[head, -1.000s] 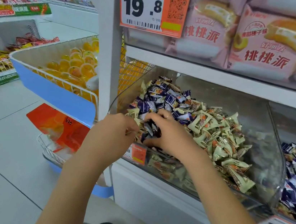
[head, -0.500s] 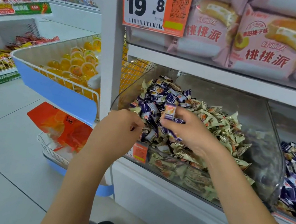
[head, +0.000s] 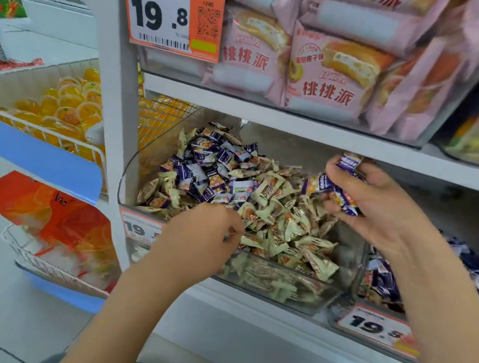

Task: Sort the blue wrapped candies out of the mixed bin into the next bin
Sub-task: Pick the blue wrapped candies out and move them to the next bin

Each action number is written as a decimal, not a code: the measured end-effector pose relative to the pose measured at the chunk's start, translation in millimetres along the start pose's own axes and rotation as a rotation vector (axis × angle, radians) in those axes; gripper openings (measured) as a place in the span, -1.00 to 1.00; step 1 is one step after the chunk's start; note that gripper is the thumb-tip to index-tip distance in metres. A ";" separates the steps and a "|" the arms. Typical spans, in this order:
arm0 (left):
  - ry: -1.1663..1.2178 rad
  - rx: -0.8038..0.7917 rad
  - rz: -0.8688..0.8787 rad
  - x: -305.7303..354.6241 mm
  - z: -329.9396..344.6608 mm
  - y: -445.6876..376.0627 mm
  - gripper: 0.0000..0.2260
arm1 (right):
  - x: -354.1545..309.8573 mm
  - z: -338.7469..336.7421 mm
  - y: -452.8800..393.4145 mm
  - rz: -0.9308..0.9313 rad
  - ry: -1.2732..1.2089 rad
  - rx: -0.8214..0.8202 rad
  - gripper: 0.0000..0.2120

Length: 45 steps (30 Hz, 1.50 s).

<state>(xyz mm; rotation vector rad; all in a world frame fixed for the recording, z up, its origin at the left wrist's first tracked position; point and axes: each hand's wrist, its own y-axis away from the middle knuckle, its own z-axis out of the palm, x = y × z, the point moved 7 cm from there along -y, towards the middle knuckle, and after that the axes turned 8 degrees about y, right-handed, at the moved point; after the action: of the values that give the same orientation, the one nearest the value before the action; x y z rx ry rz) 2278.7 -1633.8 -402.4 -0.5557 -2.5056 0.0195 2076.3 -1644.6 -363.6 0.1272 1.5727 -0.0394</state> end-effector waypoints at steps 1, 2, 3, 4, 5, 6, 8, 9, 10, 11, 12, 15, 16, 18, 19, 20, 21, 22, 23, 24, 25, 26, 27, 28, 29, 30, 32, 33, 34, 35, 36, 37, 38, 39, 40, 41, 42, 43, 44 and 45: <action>-0.019 0.002 -0.005 1.5 1.8 -0.7 -0.81 | -1.0 -17.3 7.2 0.004 0.001 0.044 -0.96; -0.041 0.008 -0.018 1.8 2.8 -1.2 -0.81 | -0.4 -36.3 14.1 0.012 -0.004 0.102 -0.98; -0.060 0.013 -0.034 1.5 3.6 -1.4 -0.81 | 1.5 -56.5 21.1 0.023 0.005 0.173 -0.97; -0.072 0.016 -0.049 0.7 4.7 -2.2 -0.81 | 6.0 -77.5 26.6 0.038 0.050 0.245 -0.96; -0.078 0.019 -0.066 0.4 6.0 -2.9 -0.81 | 11.2 -96.7 31.7 0.066 0.131 0.306 -0.97; -0.075 0.021 -0.081 0.9 7.3 -3.9 -0.82 | 18.1 -112.3 35.0 0.105 0.227 0.341 -0.94; -0.060 0.020 -0.097 3.4 10.3 -6.8 -0.83 | 33.9 -131.9 37.5 0.207 0.379 0.333 -0.81; -0.050 0.018 -0.107 4.9 11.2 -8.2 -0.83 | 39.2 -139.4 38.5 0.247 0.418 0.339 -0.75; -0.039 0.016 -0.120 5.6 12.0 -9.2 -0.83 | 39.8 -145.9 39.5 0.255 0.446 0.369 -0.70; -0.025 0.018 -0.134 5.4 12.8 -9.9 -0.82 | 34.4 -151.3 41.2 0.227 0.479 0.418 -0.69; -0.007 0.023 -0.147 4.1 13.6 -10.1 -0.82 | 26.4 -155.7 42.1 0.173 0.522 0.470 -0.71; 0.054 0.062 -0.159 0.8 14.2 -7.5 -0.84 | 3.2 -152.3 44.9 -0.014 0.635 0.585 -0.84; 0.083 0.078 -0.156 0.5 13.1 -6.3 -0.85 | -2.0 -143.7 44.0 -0.064 0.670 0.595 -0.85; 0.130 0.101 -0.155 -2.7 6.9 -2.9 -0.86 | -11.3 -112.6 37.9 -0.164 0.769 0.559 -0.83; 0.141 0.111 -0.157 -6.4 2.6 -0.8 -0.86 | -15.5 -90.5 34.3 -0.222 0.812 0.515 -0.83; 0.141 0.120 -0.160 -11.8 -2.7 1.5 -0.86 | -18.8 -65.9 30.9 -0.284 0.831 0.456 -0.83; 0.135 0.131 -0.165 -18.3 -8.4 4.6 -0.86 | -20.0 -40.9 27.7 -0.335 0.824 0.381 -0.84; 0.127 0.145 -0.179 -25.7 -14.3 8.7 -0.84 | -18.8 -15.8 24.1 -0.375 0.810 0.287 -0.85; 0.127 0.167 -0.193 -32.3 -20.8 13.5 -0.81 | -15.6 9.1 19.9 -0.399 0.813 0.180 -0.86; 0.135 0.193 -0.203 -38.4 -27.4 18.4 -0.76 | -10.2 32.7 14.8 -0.411 0.834 0.070 -0.87; 0.144 0.221 -0.202 -42.9 -33.8 22.8 -0.72 | -3.9 53.7 9.4 -0.414 0.862 -0.029 -0.88; 0.149 0.243 -0.197 -46.2 -39.4 26.0 -0.70 | 2.7 72.0 3.0 -0.411 0.890 -0.102 -0.88; 0.152 0.257 -0.195 -49.9 -43.9 28.6 -0.69 | 9.5 87.8 -3.5 -0.402 0.922 -0.152 -0.86; 0.159 0.265 -0.200 -54.2 -47.7 30.2 -0.69 | 17.5 102.1 -10.2 -0.385 0.966 -0.191 -0.83; 0.166 0.271 -0.204 -58.2 -50.6 31.5 -0.70 | 27.2 116.1 -15.9 -0.356 1.030 -0.241 -0.78; 0.165 0.276 -0.208 -61.8 -52.9 32.2 -0.72 | 37.5 129.0 -20.2 -0.315 1.106 -0.309 -0.73; 0.168 0.286 -0.210 -65.6 -54.9 33.9 -0.75 | 56.3 145.7 -25.6 -0.205 1.224 -0.473 -0.64; 0.175 0.287 -0.212 -66.1 -54.6 35.0 -0.76 | 61.5 149.9 -26.9 -0.166 1.251 -0.550 -0.64; 0.171 0.279 -0.218 -66.5 -53.5 35.7 -0.76 | 64.4 151.9 -28.0 -0.147 1.279 -0.625 -0.65; 0.157 0.265 -0.223 -66.3 -52.2 36.4 -0.76 | 66.1 152.7 -28.2 -0.137 1.317 -0.698 -0.66; 0.139 0.252 -0.223 -67.0 -51.1 36.9 -0.76 | 68.2 152.4 -28.2 -0.123 1.363 -0.766 -0.66; 0.124 0.239 -0.217 -68.2 -50.3 37.5 -0.76 | 69.6 151.9 -27.6 -0.110 1.393 -0.816 -0.64; 0.114 0.226 -0.211 -68.9 -50.0 38.3 -0.76 | 70.8 152.0 -27.7 -0.103 1.400 -0.838 -0.64; 0.107 0.217 -0.206 -69.8 -49.8 39.0 -0.75 | 71.2 152.8 -28.6 -0.105 1.379 -0.829 -0.65; 0.102 0.212 -0.200 -70.6 -49.5 39.7 -0.75 | 70.7 153.7 -29.4 -0.106 1.340 -0.802 -0.67; 0.102 0.208 -0.195 -70.8 -49.2 40.0 -0.74 | 69.8 154.1 -30.8 -0.116 1.298 -0.762 -0.71; 0.104 0.204 -0.192 -70.6 -49.0 40.3 -0.74 | 68.7 153.5 -32.4 -0.134 1.264 -0.719 -0.74; 0.106 0.206 -0.188 -70.4 -48.8 40.3 -0.74 | 67.0 151.4 -33.3 -0.153 1.232 -0.680 -0.77; 0.109 0.210 -0.185 -70.3 -48.7 40.2 -0.74 | 64.4 147.3 -33.7 -0.164 1.187 -0.640 -0.79; 0.112 0.218 -0.180 -70.2 -48.6 39.6 -0.74 | 59.3 141.6 -33.2 -0.166 1.120 -0.591 -0.80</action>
<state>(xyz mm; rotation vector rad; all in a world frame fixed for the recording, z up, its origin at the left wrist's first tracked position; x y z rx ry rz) 2372.7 -1630.2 -403.8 -0.2353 -2.3956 0.1854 2213.6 -1689.2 -425.6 -0.5391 2.6279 0.4333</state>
